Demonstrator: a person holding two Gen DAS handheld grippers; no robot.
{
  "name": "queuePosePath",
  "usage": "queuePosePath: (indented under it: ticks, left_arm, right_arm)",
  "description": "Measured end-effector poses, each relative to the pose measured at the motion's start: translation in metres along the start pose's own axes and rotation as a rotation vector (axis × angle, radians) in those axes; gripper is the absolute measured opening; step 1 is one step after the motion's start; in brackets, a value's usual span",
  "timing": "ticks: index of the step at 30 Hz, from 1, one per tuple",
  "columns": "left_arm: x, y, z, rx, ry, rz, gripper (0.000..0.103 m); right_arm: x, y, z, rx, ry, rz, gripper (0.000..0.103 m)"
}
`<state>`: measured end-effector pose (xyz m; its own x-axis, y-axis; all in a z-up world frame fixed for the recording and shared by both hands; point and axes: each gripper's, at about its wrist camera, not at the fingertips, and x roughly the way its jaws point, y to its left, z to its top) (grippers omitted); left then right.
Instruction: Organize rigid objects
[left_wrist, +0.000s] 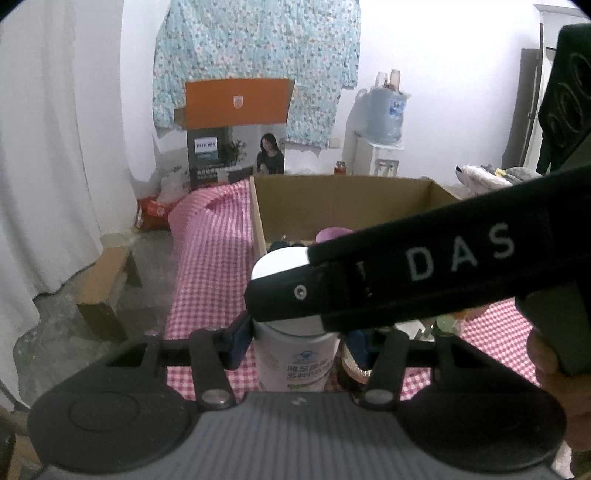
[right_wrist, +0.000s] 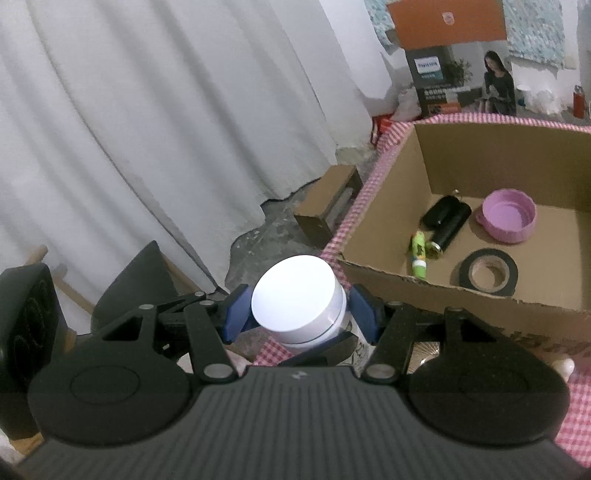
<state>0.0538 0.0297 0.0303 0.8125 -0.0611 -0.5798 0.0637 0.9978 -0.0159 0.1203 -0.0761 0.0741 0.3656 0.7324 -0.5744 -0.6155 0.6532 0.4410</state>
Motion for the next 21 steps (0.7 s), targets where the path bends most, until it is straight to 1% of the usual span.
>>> queuePosePath:
  ticks: [6,11,14,17,21]
  left_arm:
    - [-0.027,-0.005,0.011,0.02,-0.057,0.024,0.055]
    - [-0.049,-0.013,0.032,0.047,-0.115,0.022,0.055]
    - [-0.057,-0.022,0.05,0.073,-0.145,-0.002,0.054]
    - [-0.055,-0.033,0.071,0.105,-0.162,-0.037,0.054]
    - [-0.036,-0.047,0.104,0.115,-0.149,-0.122,0.054]
  right_arm:
    - [-0.025,0.018,0.007,-0.033,-0.05,0.03,0.058]
    - [-0.055,0.032,0.02,-0.07,-0.112,0.046,0.058]
    - [-0.077,0.033,0.033,-0.08,-0.149,0.052,0.058]
    - [-0.1,0.027,0.05,-0.084,-0.174,0.05,0.058]
    - [-0.127,0.007,0.076,-0.064,-0.179,0.024,0.057]
